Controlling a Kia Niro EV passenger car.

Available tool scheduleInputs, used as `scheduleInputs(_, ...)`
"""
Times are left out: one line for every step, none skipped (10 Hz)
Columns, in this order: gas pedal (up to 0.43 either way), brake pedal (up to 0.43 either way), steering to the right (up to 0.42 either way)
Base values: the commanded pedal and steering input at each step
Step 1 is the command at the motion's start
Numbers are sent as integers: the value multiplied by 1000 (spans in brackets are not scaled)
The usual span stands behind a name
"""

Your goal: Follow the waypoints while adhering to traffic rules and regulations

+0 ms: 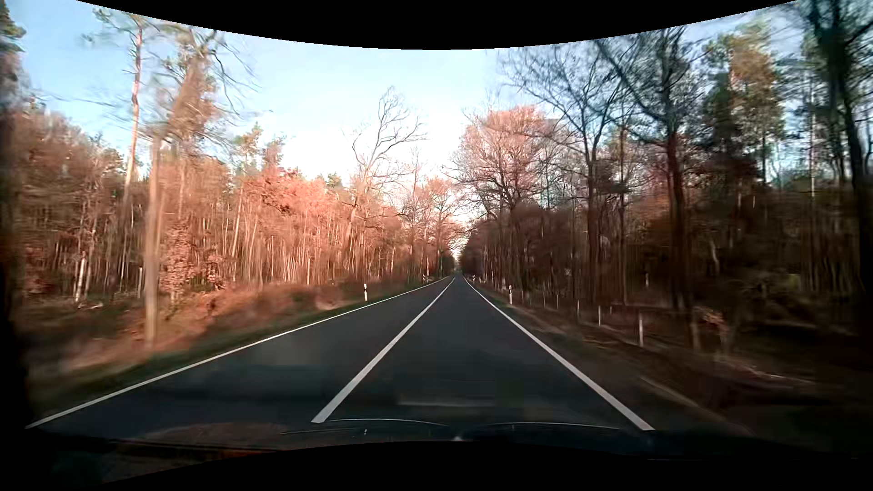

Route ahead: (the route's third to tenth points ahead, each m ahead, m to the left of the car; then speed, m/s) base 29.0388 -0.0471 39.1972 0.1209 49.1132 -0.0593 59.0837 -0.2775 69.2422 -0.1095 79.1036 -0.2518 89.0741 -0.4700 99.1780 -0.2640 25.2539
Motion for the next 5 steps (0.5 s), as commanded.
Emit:
scheduleInputs(287, 0, -1)
scheduleInputs(268, 0, -1)
scheduleInputs(260, 0, -1)
scheduleInputs(248, 0, -1)
scheduleInputs(228, 0, -1)
